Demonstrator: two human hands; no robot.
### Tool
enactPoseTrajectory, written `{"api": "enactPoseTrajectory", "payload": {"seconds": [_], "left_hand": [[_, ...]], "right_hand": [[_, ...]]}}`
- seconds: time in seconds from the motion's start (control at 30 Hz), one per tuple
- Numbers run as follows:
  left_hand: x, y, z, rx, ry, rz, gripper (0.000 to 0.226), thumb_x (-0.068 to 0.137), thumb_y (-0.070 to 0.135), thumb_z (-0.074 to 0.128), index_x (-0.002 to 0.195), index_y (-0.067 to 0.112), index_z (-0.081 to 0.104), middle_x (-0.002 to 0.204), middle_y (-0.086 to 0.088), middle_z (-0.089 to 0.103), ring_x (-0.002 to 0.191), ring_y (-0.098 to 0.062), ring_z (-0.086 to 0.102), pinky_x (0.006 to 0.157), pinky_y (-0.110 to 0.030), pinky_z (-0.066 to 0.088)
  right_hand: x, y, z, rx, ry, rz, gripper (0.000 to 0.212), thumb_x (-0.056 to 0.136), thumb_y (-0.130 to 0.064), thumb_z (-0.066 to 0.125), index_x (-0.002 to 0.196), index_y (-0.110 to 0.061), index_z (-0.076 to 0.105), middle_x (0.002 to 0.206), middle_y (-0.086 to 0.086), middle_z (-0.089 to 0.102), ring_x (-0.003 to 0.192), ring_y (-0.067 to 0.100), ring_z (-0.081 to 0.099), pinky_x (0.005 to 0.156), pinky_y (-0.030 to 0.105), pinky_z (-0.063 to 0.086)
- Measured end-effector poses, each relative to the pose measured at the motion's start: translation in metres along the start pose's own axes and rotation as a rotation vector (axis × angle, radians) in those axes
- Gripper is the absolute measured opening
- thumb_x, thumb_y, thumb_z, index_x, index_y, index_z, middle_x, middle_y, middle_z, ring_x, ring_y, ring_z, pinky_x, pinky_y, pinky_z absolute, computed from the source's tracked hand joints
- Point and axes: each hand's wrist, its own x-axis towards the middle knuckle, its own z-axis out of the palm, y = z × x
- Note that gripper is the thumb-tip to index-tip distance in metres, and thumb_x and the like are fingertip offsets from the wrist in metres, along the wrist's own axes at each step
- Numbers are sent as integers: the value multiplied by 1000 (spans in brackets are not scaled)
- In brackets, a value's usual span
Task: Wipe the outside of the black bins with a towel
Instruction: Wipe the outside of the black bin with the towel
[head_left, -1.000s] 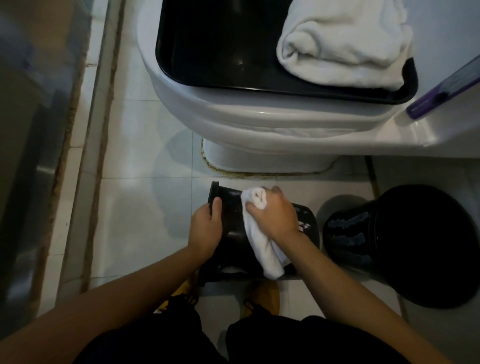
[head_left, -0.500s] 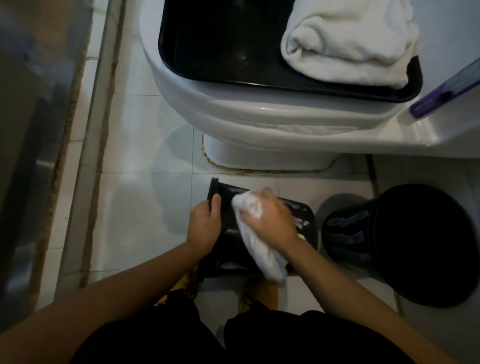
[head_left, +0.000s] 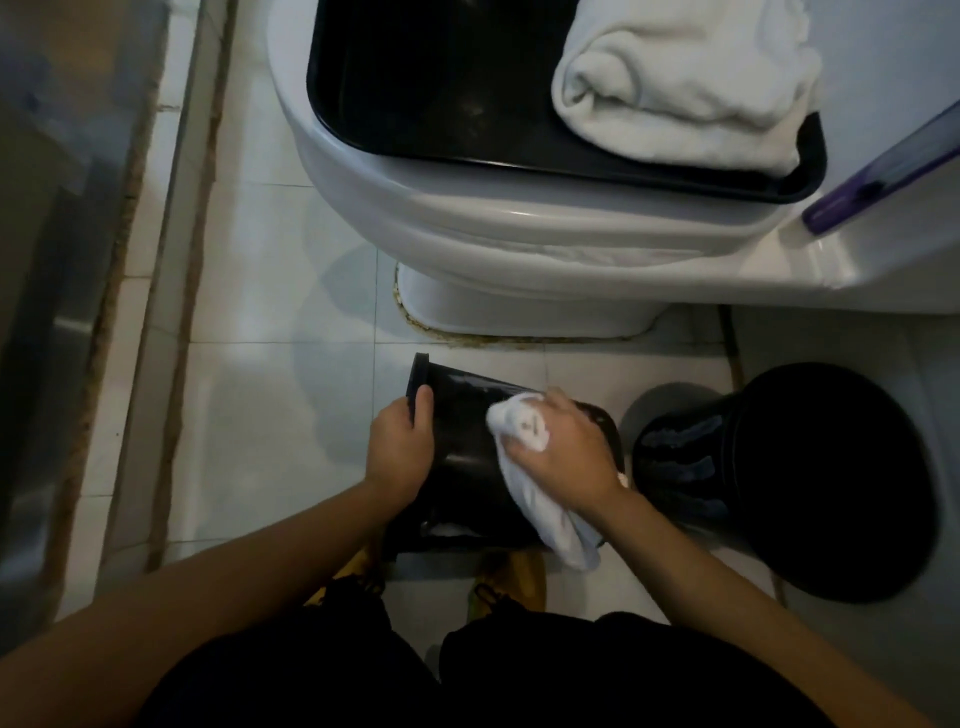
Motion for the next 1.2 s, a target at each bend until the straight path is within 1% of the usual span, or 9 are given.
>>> {"api": "enactPoseTrajectory", "payload": {"seconds": [0.07, 0.17, 0.33, 0.47, 0.63, 0.8, 0.93, 1.1, 1.2], "left_hand": [[-3, 0, 0, -10, -4, 17, 46, 102, 38, 36, 84, 6, 62, 74, -6, 63, 68, -12, 63, 55, -16, 42], [1, 6, 1, -14, 8, 15, 47, 102, 38, 36, 83, 4, 62, 73, -7, 63, 68, -13, 63, 57, -18, 44], [-3, -1, 0, 0, 7, 10, 41, 102, 38, 37, 81, 11, 60, 74, -4, 62, 70, -13, 63, 57, -18, 43], [2, 8, 1, 13, 5, 10, 41, 103, 37, 37, 78, 11, 58, 71, -2, 60, 66, -9, 60, 55, -16, 40], [-3, 1, -1, 73, 21, 53, 40, 103, 36, 36, 77, 13, 58, 71, -1, 59, 66, -6, 58, 54, -15, 38], [1, 8, 0, 37, 5, 34, 42, 103, 37, 36, 79, 11, 60, 72, -2, 61, 68, -9, 60, 56, -16, 40], [0, 1, -1, 50, -8, 30, 44, 102, 38, 36, 83, 8, 61, 75, -4, 63, 71, -12, 62, 57, -18, 42], [6, 8, 2, 45, 8, 16, 46, 103, 38, 36, 82, 5, 62, 74, -7, 63, 69, -14, 62, 56, -20, 42], [4, 1, -1, 48, 19, 5, 48, 102, 38, 37, 80, 4, 62, 74, -9, 63, 70, -18, 63, 58, -23, 46]], "right_hand": [[-2, 12, -4, 36, -41, 10, 34, 85, -38, 71, 110, -16, 65, 107, -2, 57, 93, 15, 59, 80, 26, 45], [16, 23, -19, 46, 156, 370, 35, 87, -35, 70, 109, -8, 62, 105, 10, 61, 96, 29, 63, 79, 30, 47], [-6, 0, -5, 53, -116, -40, 29, 86, -37, 71, 109, -21, 64, 109, -4, 56, 94, 12, 57, 81, 26, 44], [20, 4, -16, 78, 90, 332, 33, 88, -35, 68, 110, -11, 62, 102, 6, 59, 91, 25, 61, 74, 27, 41], [2, -1, -8, 100, -59, 36, 27, 86, -35, 72, 106, -21, 62, 103, 1, 59, 89, 17, 60, 76, 24, 41], [4, 28, -10, 196, 324, 497, 27, 88, -35, 70, 105, -16, 62, 107, 6, 61, 97, 22, 62, 81, 27, 44], [-19, 35, -1, 104, 100, 114, 30, 85, -40, 70, 103, -17, 64, 100, -2, 58, 90, 14, 60, 82, 27, 47], [5, 47, -19, 86, 226, 438, 33, 88, -38, 69, 105, -11, 62, 100, 4, 60, 96, 25, 62, 80, 28, 44], [-11, 31, -10, 30, 106, 170, 34, 86, -41, 67, 108, -15, 65, 103, 3, 58, 93, 21, 61, 82, 30, 48]]}}
